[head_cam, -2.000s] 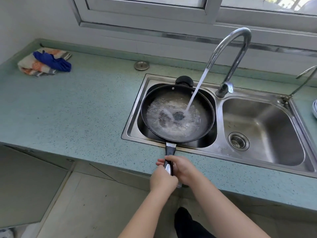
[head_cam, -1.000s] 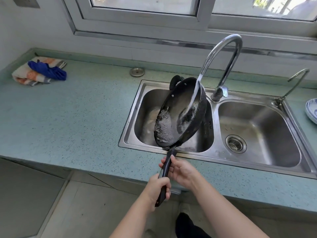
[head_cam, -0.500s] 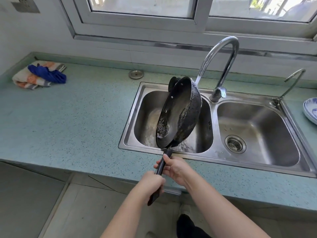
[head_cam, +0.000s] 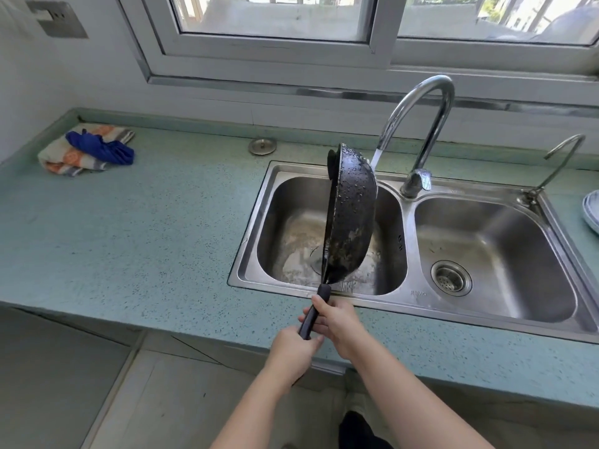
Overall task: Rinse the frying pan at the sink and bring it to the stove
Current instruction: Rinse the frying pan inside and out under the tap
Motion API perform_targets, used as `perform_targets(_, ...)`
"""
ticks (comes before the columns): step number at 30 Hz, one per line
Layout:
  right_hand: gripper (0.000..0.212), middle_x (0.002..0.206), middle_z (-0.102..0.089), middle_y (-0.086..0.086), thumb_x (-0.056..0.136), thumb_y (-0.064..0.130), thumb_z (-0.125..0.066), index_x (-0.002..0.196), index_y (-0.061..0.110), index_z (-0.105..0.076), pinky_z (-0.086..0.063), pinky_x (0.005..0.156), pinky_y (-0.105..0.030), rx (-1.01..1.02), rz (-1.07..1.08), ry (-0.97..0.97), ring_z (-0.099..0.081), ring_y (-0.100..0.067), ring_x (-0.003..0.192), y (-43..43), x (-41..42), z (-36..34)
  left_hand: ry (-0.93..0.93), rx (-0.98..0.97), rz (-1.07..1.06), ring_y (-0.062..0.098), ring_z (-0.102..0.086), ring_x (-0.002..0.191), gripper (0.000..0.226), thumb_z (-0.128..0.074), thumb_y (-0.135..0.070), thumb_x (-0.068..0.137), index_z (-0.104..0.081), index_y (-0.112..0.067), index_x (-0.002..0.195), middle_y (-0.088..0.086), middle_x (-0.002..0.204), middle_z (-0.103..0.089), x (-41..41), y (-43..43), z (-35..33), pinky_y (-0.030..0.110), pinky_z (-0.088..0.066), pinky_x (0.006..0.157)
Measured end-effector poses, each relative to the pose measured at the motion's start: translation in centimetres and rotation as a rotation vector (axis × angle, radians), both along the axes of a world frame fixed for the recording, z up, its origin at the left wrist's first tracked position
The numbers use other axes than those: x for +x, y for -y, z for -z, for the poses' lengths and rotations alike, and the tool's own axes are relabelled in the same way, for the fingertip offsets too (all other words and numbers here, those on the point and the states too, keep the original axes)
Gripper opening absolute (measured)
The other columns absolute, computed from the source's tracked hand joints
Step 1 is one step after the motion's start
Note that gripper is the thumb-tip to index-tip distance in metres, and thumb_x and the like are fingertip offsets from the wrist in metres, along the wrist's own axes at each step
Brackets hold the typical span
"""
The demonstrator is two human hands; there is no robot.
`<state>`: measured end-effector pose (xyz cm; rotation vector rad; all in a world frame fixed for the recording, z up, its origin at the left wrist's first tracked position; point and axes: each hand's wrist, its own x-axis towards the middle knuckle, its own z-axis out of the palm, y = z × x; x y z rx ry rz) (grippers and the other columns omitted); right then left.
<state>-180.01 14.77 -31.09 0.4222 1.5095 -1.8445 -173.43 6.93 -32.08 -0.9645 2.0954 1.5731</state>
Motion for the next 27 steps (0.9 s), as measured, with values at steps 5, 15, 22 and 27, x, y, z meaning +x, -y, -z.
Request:
perform_targets(5, 0.015, 0.077, -0.063, -0.012, 0.092, 0.015, -0.055, 0.088, 0.001, -0.052, -0.057, 0.058, -0.027, 0.081, -0.005, -0.029, -0.067, -0.023, 0.067, -1.1, -0.6, 0.7, -0.005, 0.121, 0.026, 0.014, -0.041, 0.046, 0.022, -0.063, -0.019, 0.085, -0.05, -0.019, 0.067, 0.0, 0.056, -0.046, -0.5, -0.1, 0.4, 0.024, -0.035, 0.048)
perform_targets(15, 0.016, 0.077, -0.062, -0.004, 0.087, 0.021, -0.064, 0.079, 0.012, -0.053, -0.049, 0.046, -0.015, 0.196, -0.036, -0.098, -0.062, -0.014, 0.064, -2.7, -0.9, 0.8, 0.035, 0.391, 0.012, 0.007, -0.034, 0.033, 0.021, -0.058, -0.011, 0.09, -0.044, -0.011, 0.074, -0.002, 0.046, -0.039, -0.6, -1.2, 0.7, 0.017, -0.029, 0.038)
perform_targets(22, 0.019, 0.073, -0.058, -0.003, 0.085, 0.019, -0.066, 0.076, 0.014, -0.05, -0.05, 0.05, -0.019, 0.243, -0.069, -0.115, -0.06, -0.014, 0.063, -2.5, -0.8, 1.0, 0.068, 0.525, -0.012, 0.005, -0.033, 0.033, 0.018, -0.056, -0.012, 0.092, -0.044, -0.012, 0.078, -0.005, 0.047, -0.038, 0.0, -0.8, 0.9, 0.018, -0.029, 0.037)
perform_targets(27, 0.02, 0.073, -0.06, -0.003, 0.084, 0.019, -0.067, 0.073, 0.015, -0.051, -0.053, 0.057, -0.022, 0.286, -0.088, -0.144, -0.063, -0.02, 0.071, -2.3, -0.8, 1.4, 0.084, 0.647, -0.06, 0.003, -0.033, 0.031, 0.019, -0.053, -0.01, 0.093, -0.044, -0.013, 0.077, -0.007, 0.043, -0.038, 0.1, -0.4, 1.2, 0.015, -0.031, 0.034)
